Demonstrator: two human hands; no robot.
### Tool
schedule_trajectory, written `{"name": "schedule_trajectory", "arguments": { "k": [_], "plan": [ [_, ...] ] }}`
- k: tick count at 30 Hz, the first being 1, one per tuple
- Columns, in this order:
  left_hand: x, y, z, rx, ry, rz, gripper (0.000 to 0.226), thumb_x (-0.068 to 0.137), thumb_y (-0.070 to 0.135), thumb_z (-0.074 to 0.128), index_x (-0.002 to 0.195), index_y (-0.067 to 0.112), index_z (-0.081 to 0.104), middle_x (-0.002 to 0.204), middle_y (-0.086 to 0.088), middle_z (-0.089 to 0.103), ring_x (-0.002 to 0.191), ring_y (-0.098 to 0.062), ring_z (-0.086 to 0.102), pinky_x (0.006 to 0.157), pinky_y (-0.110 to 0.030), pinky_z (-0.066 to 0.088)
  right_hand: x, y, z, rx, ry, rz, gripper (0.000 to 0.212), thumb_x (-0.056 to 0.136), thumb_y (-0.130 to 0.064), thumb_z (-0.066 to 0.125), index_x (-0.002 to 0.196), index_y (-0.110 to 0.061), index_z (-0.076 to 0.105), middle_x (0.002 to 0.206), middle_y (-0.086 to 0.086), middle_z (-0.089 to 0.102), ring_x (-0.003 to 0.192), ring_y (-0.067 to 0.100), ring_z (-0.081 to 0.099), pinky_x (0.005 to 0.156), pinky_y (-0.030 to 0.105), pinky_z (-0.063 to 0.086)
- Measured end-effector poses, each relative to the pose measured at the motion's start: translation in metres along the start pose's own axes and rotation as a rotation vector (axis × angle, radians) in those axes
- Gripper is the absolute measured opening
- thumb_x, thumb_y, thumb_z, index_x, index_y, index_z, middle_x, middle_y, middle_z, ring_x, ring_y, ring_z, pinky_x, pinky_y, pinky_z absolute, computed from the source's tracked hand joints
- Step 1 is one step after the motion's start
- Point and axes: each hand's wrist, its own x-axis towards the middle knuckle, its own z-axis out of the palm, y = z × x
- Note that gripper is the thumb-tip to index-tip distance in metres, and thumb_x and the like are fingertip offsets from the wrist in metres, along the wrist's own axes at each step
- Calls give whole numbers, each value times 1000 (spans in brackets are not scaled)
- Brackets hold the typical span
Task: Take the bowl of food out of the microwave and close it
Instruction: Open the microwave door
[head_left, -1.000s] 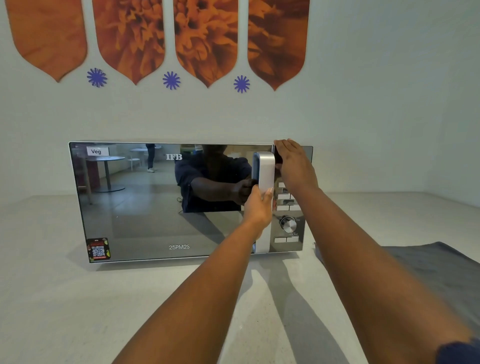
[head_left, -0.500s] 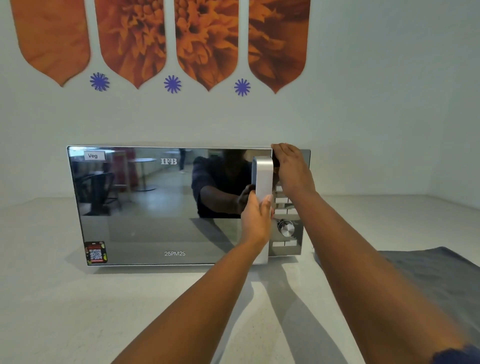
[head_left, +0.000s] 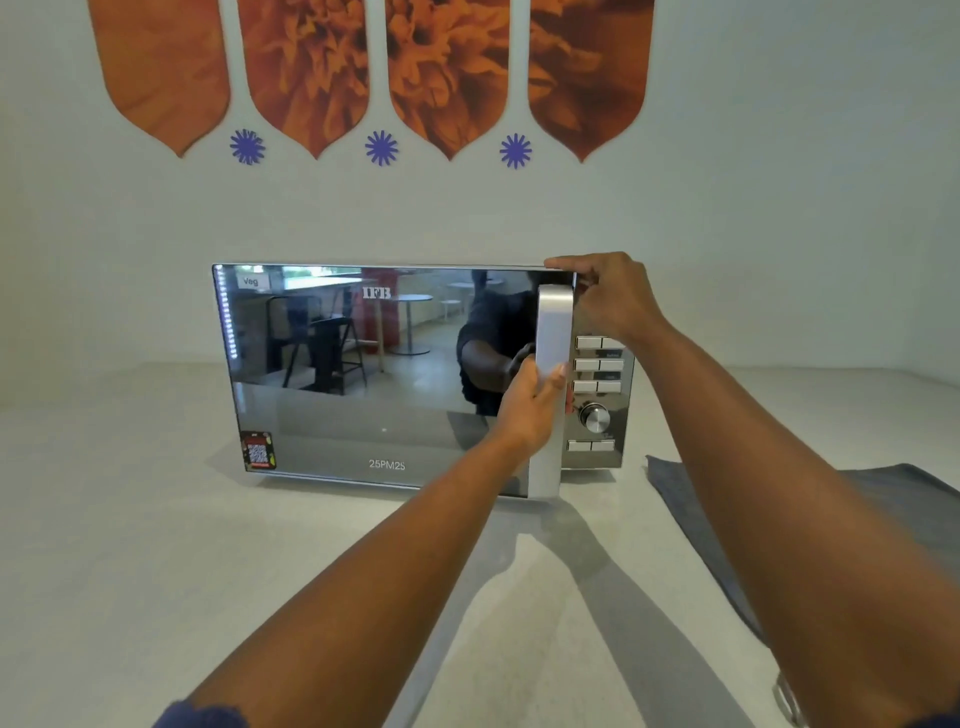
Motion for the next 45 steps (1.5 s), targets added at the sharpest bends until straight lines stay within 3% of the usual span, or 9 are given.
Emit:
{"name": "schedule_trajectory", "arguments": {
  "k": [3, 6, 13, 17, 21, 24, 29, 35, 45],
  "plan": [
    [-12, 4, -4, -23, -23, 1, 40, 99, 33, 36, 128, 6, 43, 106, -6, 54, 96, -15, 53, 86, -30, 44, -4, -3, -3, 23, 28, -21, 43, 80, 9, 56, 112, -18, 66, 118, 8, 68, 102, 20, 63, 84, 18, 47],
    [-26, 6, -7, -95, -8, 22, 33, 99, 30, 39, 126, 12, 46, 94, 5, 54, 77, -1, 50, 68, -16, 41, -11, -9, -8, 55, 43, -54, 42, 79, 13, 50, 106, -13, 69, 115, 11, 70, 103, 25, 64, 93, 30, 51],
    [-57, 8, -14, -102, 181, 60, 35, 80, 40, 66, 69, 16, 44, 63, -5, 51, 55, -13, 49, 63, -30, 49, -27, -43, -28, 166, 12, -173, 39, 77, 20, 45, 98, -2, 70, 101, 13, 70, 87, 15, 58, 71, 12, 46],
    [-81, 11, -25, -116, 310, 100, 33, 79, 35, 70, 74, 10, 49, 54, -6, 48, 41, -11, 47, 47, -25, 44, -40, -62, -33, 293, -61, -222, 53, 70, 24, 34, 99, -4, 70, 96, 1, 65, 87, 10, 60, 73, 3, 49],
    [-109, 17, -49, -181, 301, 102, 24, 88, 19, 61, 69, 12, 47, 55, -4, 48, 33, -2, 45, 36, -16, 39, -51, -85, -33, 471, -155, -299, 59, 64, 21, 33, 100, -14, 65, 98, 3, 66, 86, 5, 65, 86, 24, 54],
    [-136, 21, -70, -215, 275, 110, 21, 91, 13, 55, 71, 14, 47, 50, 1, 48, 28, -1, 45, 32, -12, 37, -62, -106, -33, 531, -233, -392, 55, 61, 12, 36, 98, -16, 66, 99, 3, 68, 87, -1, 65, 86, 17, 53],
    [-171, 23, -114, -247, 267, 164, 34, 93, 13, 51, 59, 13, 46, 32, 7, 43, 26, -2, 36, 29, -13, 33, -73, -146, -21, 600, -293, -492, 52, 63, 12, 36, 95, -14, 68, 100, 6, 69, 95, 28, 67, 89, 47, 53],
    [-204, 25, -166, -308, 224, 210, 43, 81, 36, 66, 46, 20, 47, 31, 7, 41, 22, -3, 35, 28, -10, 31, -83, -190, -1, 683, -364, -589, 54, 67, 22, 38, 96, -13, 68, 90, -6, 68, 85, 6, 66, 77, 13, 51],
    [-251, 34, -248, -363, 348, 112, 64, 32, 58, 86, 49, 8, 50, 22, 3, 38, 15, -1, 33, 27, -2, 30, -105, -256, 42, 738, -415, -775, 58, 63, 15, 35, 108, -4, 66, 107, 2, 67, 104, 9, 61, 97, 17, 48]
  ]
}}
